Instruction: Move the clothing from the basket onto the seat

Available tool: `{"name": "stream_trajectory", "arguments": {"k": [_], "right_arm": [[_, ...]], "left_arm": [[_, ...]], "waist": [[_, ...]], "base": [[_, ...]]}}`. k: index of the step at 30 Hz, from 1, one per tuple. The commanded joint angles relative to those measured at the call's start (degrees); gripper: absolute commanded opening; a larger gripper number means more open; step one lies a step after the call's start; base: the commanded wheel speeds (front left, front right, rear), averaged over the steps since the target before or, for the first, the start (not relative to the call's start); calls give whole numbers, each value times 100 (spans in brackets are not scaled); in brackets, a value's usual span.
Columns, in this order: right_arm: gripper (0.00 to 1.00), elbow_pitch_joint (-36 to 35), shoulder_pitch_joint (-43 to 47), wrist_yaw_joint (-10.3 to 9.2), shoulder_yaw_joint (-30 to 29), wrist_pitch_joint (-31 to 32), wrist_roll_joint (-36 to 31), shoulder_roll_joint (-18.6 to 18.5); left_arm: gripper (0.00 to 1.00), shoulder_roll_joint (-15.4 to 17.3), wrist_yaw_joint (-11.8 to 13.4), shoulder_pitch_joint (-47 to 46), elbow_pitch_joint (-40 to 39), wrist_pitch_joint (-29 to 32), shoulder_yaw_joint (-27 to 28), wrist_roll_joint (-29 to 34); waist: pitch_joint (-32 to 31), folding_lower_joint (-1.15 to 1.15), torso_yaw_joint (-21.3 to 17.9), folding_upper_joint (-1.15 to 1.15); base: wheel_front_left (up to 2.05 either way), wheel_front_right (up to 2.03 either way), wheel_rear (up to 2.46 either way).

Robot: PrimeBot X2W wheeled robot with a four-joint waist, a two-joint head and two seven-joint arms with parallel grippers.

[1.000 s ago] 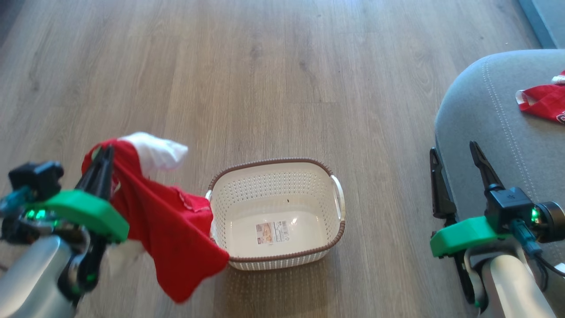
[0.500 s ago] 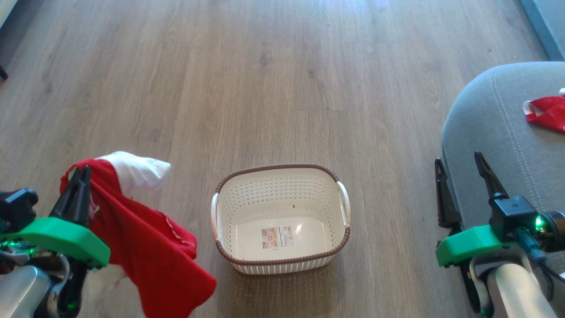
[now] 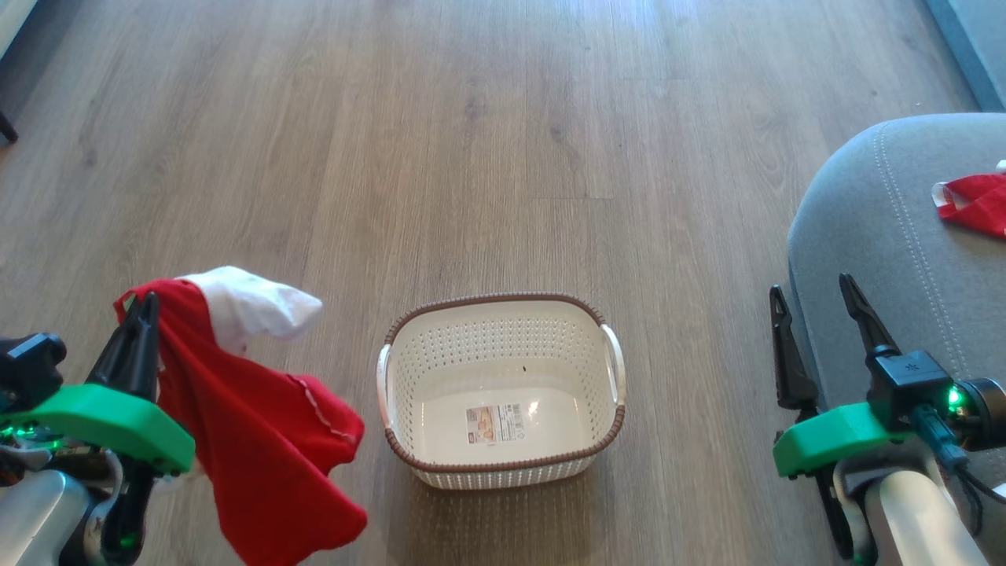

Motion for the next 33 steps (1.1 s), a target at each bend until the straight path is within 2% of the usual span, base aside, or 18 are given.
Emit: {"name": "stream_trajectory", "arguments": {"k": [1,7,11,15,25,29,33], "right_arm": [[100,-164,-151,40,109,-9,42,-112],[100,-147,-215,40,281,41,54,-164],[100,-157,-326,40,573,85,86,-195],[100,-118,-578,40,1118,129,188,-187],[100,200,-1608,40,3151,172,665,-126],[100,301,-1966,40,3660,151,859,-113],[100,369,-2202,40,3905,130,986,-151]], "left_arm": [[0,207,-16,-448,-119,-26,294,-21],[0,176,-110,-656,-171,41,205,39],[0,80,-150,-841,-306,117,124,62],[0,-103,-221,-1195,-485,265,-105,210],[0,-906,-488,-2067,-414,758,-1021,658],[0,-1291,-634,-2317,-267,844,-1349,776],[0,-1607,-763,-2499,-176,911,-1637,882]], "waist": [[6,0,3,0],[41,0,54,0],[52,0,108,0],[42,0,189,0],[-32,0,376,0],[-49,0,444,0],[-63,0,485,0]], "base": [[0,0,0],[0,0,0],[0,0,0],[0,0,0],[0,0,0],[0,0,0],[0,0,0]]}}
